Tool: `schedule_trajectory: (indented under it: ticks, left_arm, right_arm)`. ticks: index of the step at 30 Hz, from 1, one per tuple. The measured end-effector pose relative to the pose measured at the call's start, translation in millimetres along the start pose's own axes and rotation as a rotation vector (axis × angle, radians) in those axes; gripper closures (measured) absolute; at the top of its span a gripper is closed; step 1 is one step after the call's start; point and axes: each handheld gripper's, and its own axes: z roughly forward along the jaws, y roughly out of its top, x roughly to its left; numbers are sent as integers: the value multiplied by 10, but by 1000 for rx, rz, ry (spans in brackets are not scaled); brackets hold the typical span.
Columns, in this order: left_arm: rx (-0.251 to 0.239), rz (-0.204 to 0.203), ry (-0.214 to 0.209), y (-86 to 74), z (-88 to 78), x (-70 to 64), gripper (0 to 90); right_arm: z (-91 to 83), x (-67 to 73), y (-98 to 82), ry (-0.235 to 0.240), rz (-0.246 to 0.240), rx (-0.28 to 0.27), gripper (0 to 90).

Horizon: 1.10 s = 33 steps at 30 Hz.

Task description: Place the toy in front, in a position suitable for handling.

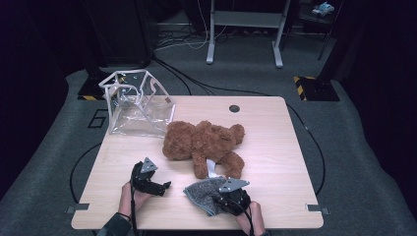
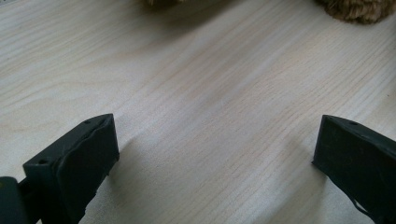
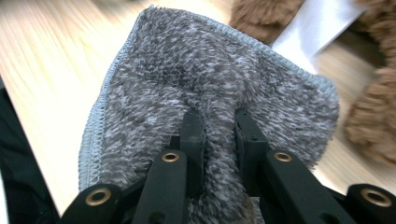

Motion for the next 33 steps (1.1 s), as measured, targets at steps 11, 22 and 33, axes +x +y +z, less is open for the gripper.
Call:
schedule_trajectory:
  ticks: [11, 22, 33]
  left_arm:
    - [-2, -1, 5, -1, 2, -2, 0]
    - [-2, -1, 4, -1, 1, -3, 0]
    - [0, -1, 1, 0, 0, -1, 0]
  right_arm:
    - [-229, -71, -68, -6, 24, -9, 770]
    - [-461, -189, -216, -66, 55, 2, 770]
    - [-738, -374, -356, -150, 102, -4, 772]
